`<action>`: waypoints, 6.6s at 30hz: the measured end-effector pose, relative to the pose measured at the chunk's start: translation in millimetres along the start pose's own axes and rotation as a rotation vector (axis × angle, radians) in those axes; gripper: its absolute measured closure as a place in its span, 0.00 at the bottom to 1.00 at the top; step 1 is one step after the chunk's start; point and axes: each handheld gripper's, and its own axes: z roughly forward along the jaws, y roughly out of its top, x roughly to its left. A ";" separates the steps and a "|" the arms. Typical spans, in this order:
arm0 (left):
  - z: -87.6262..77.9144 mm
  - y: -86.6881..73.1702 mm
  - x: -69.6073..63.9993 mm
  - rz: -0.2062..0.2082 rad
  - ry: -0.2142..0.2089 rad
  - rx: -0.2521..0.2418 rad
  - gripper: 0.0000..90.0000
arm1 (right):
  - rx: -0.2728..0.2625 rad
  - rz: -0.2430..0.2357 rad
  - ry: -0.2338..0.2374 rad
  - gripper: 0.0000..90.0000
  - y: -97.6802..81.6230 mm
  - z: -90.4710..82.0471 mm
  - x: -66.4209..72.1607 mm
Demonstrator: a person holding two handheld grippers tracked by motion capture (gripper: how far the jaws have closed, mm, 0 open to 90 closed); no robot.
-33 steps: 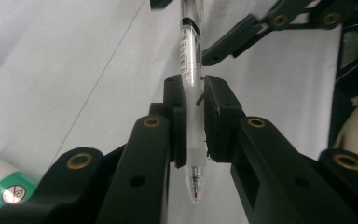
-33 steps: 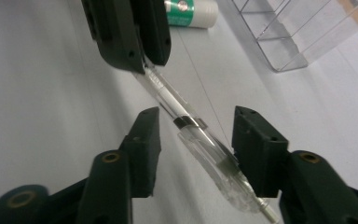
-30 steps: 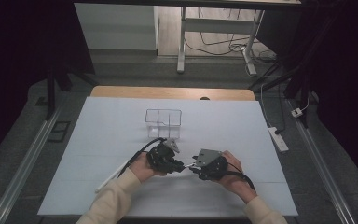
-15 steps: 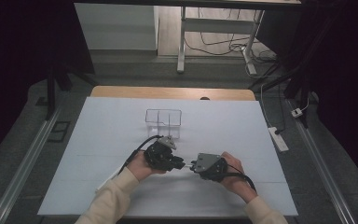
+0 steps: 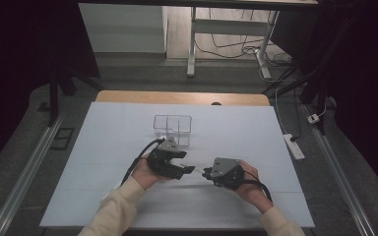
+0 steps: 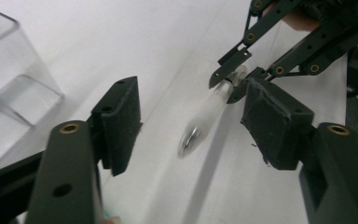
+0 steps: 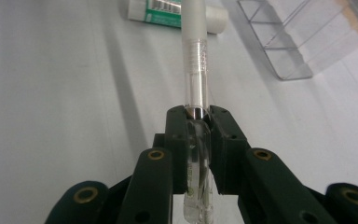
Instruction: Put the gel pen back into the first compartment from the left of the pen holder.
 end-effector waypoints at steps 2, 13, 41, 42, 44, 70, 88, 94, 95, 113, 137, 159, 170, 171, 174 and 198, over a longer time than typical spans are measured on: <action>-2.9 -1.2 1.3 -0.004 0.010 -0.007 0.36 | -0.017 0.021 -0.019 0.87 -1.5 -2.4 -2.2; -5.5 -5.6 3.9 -0.014 0.015 -0.023 0.35 | -0.073 0.100 -0.067 0.87 -5.0 -9.3 -9.0; 3.0 -5.3 5.5 -0.088 0.003 -0.092 0.41 | -0.124 0.151 -0.067 0.87 -7.3 -4.8 -7.0; 3.2 -5.0 5.5 -0.094 0.000 -0.098 0.42 | -0.124 0.150 -0.065 0.87 -7.2 -4.6 -6.8; 3.6 -4.5 5.8 -0.104 0.002 -0.108 0.43 | -0.132 0.151 -0.064 0.87 -6.9 -3.5 -5.8; 10.5 -3.2 6.3 -0.130 -0.066 -0.117 0.77 | -0.126 0.140 -0.066 0.87 -6.8 1.5 -2.6; 8.3 -1.2 0.1 -0.067 -0.148 -0.140 0.89 | -0.114 0.118 -0.057 0.86 -7.5 3.8 -0.3; 2.8 -1.4 0.3 -0.050 -0.122 -0.159 0.89 | -0.126 0.165 -0.057 0.74 -8.7 1.5 -3.3; 1.5 -1.5 0.3 -0.048 -0.114 -0.165 0.89 | -0.129 0.177 -0.060 0.73 -9.1 0.4 -4.2; -27.7 -1.6 11.8 -0.063 -0.052 -0.212 0.89 | -0.198 0.313 -0.104 0.50 -21.5 -18.2 -14.5; -49.4 -4.5 20.8 -0.081 0.025 -0.231 0.89 | -0.199 0.380 -0.145 0.48 -44.2 -31.5 -16.3; -81.9 -12.1 35.3 -0.110 0.129 -0.268 0.89 | -0.169 0.435 -0.171 0.41 -63.9 -42.5 -11.1; -96.4 -19.2 45.7 -0.137 0.182 -0.254 0.89 | -0.165 0.439 -0.180 0.41 -68.2 -42.2 -12.4; -97.1 -20.0 46.7 -0.139 0.186 -0.252 0.89 | -0.164 0.442 -0.179 0.41 -68.6 -41.8 -12.3; -99.7 -21.7 49.1 -0.149 0.190 -0.259 0.89 | -0.155 0.441 -0.180 0.41 -69.3 -41.2 -12.5; -121.4 -22.2 62.3 -0.190 0.229 -0.293 0.89 | -0.167 0.455 -0.180 0.41 -71.2 -42.9 -14.5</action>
